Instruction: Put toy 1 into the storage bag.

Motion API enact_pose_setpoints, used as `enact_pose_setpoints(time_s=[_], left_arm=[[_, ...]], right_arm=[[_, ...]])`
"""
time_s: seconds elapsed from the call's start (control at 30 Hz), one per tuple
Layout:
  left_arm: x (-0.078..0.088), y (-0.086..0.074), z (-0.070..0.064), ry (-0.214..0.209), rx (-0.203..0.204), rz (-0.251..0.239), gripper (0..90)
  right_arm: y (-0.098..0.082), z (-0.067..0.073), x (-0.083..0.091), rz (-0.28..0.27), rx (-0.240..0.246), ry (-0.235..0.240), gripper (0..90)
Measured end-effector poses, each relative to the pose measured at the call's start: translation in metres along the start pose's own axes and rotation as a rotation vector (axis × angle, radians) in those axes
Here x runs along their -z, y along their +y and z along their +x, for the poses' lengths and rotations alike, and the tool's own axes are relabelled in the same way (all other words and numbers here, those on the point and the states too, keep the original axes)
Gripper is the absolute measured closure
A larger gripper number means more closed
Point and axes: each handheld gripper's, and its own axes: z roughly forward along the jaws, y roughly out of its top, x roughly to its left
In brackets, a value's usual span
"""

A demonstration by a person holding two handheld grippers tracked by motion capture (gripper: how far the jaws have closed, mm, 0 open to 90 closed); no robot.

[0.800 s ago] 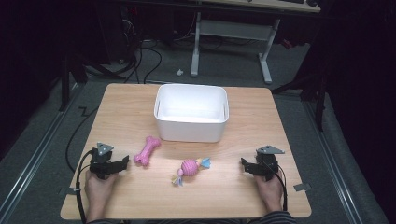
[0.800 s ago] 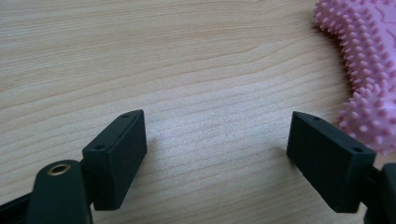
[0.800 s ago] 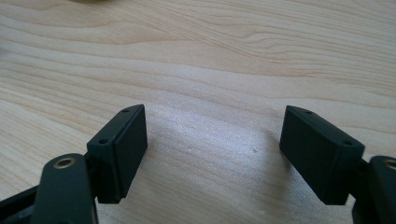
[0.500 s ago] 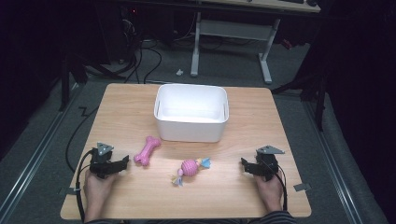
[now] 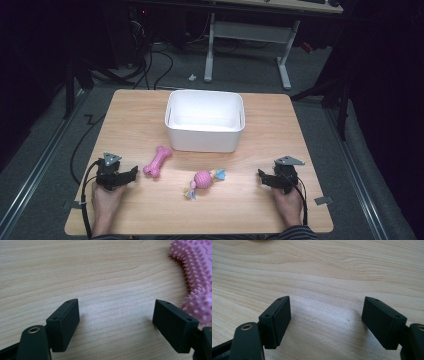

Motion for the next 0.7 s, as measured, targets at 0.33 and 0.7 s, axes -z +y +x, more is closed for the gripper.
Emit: enact_pose_setpoints(time_s=[0.33,0.7], left_arm=[[0.003,-0.002,0.001,0.001,0.017,-0.016,20.4],[0.023,-0.005,0.000,-0.037,0.056,-0.098,19.5]], right_arm=[[0.000,0.000,0.000,0.000,0.001,0.001,23.7],[0.000,0.000,0.000,0.000,0.003,0.002,23.7]])
